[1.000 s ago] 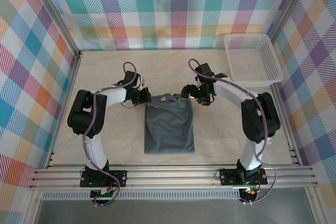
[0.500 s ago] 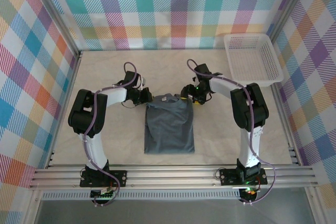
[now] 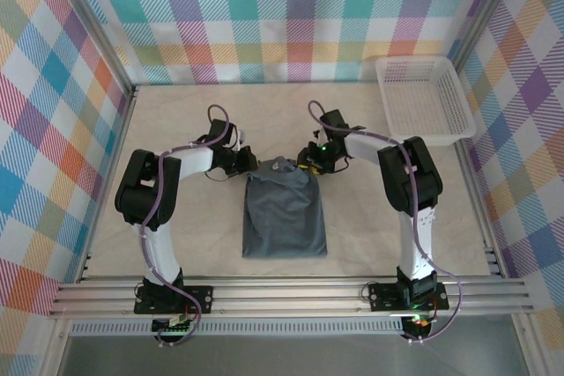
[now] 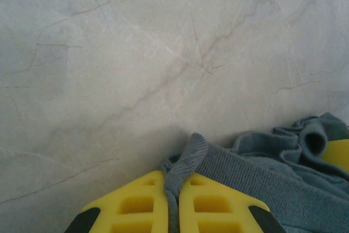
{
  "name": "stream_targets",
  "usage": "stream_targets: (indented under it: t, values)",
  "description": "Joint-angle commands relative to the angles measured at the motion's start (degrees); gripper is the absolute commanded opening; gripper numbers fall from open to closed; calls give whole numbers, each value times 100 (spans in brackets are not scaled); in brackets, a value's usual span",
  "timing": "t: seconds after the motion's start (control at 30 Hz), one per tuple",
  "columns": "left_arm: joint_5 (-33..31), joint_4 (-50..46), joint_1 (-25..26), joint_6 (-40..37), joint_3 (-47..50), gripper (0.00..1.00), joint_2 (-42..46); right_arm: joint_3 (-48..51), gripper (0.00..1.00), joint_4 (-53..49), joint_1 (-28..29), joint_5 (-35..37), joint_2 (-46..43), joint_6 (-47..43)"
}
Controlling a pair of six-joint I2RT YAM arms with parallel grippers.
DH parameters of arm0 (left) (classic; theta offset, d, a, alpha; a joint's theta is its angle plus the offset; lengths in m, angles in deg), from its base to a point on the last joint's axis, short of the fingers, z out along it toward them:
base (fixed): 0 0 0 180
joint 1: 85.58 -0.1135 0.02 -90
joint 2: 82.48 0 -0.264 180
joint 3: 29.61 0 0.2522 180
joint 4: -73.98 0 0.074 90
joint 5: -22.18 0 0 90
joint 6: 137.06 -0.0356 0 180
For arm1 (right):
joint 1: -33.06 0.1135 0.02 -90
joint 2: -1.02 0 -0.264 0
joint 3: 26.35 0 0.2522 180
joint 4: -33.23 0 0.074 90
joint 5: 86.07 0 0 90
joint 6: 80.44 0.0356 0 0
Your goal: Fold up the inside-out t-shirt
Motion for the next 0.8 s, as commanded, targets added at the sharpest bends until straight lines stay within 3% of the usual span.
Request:
stream_targets:
  t: [0.0, 0.23, 0.37, 0.63, 0.77]
  values:
    - [153, 92, 62, 61, 83, 0, -42, 177, 32, 326, 325, -596, 264, 18]
    - [87, 93, 37, 283, 133, 0, -37, 181, 0, 208, 319, -397, -27, 65]
    - [618, 536, -113, 834, 50, 0, 278, -116, 0, 64, 290, -528, -384, 25]
    - [1144, 44, -680, 1108, -1245, 0, 1793, -1773, 0, -413, 4, -777, -1479, -391]
    - [1159, 318, -682, 1100, -1037, 0, 2637, -1682, 0, 67, -55, -983, -2058, -660]
